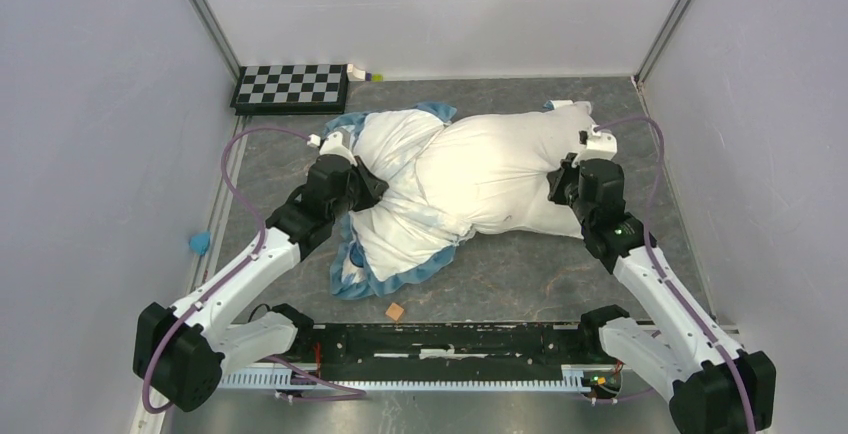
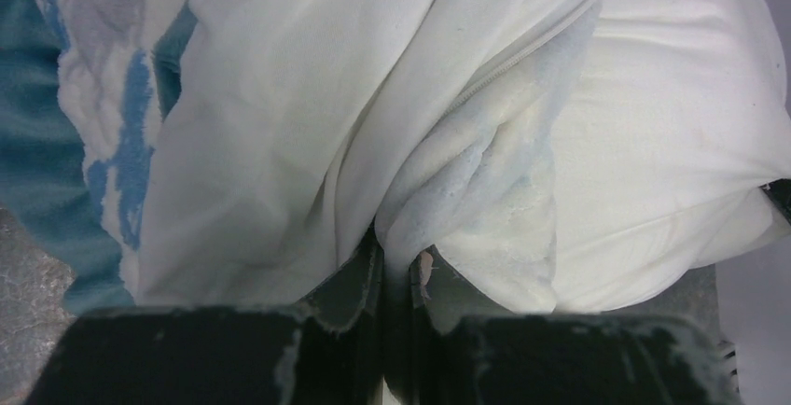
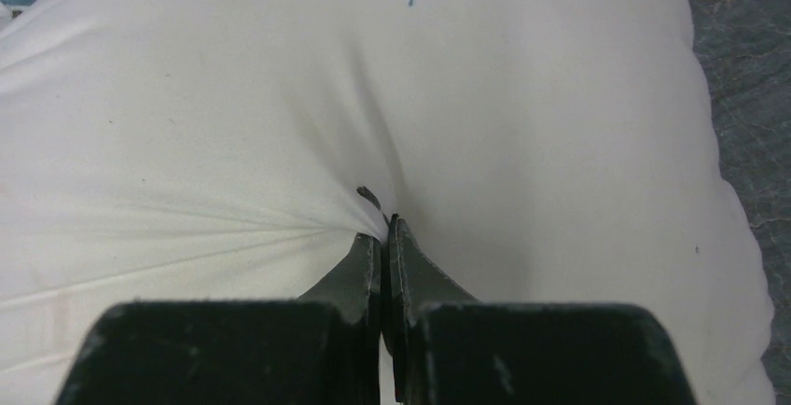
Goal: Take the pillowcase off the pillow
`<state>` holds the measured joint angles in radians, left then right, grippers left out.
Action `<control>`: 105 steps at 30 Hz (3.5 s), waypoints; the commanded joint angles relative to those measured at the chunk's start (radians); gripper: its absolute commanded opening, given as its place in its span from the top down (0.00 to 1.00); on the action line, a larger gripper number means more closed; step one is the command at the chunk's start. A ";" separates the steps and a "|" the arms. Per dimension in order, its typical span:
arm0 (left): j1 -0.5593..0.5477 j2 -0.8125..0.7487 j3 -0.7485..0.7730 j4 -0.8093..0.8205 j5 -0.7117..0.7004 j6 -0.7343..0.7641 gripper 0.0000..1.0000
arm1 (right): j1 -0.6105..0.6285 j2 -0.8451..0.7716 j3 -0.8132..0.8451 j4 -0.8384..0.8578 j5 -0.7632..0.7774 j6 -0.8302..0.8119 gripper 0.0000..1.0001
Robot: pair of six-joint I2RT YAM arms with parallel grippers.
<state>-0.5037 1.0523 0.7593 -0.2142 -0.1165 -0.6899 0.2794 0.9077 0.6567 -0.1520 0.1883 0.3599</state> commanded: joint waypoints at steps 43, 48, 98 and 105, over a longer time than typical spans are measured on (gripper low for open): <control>-0.059 0.201 0.651 -0.585 0.056 0.179 0.00 | -0.133 -0.086 0.062 0.022 -0.403 -0.173 0.02; -0.414 0.116 0.551 -0.574 -0.193 -0.037 0.02 | 0.080 -0.094 0.131 -0.134 -0.197 -0.207 0.02; -0.424 0.061 -0.062 -0.269 -0.501 -0.335 0.88 | 0.184 -0.145 -0.249 0.104 0.062 -0.052 1.00; -0.281 -0.111 -0.124 -0.343 -0.533 -0.302 0.94 | 0.144 -0.174 -0.104 0.006 0.257 -0.121 1.00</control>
<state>-0.8848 1.0164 0.6632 -0.3779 -0.4999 -1.0565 0.4843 0.7654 0.4507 -0.0414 0.1364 0.3386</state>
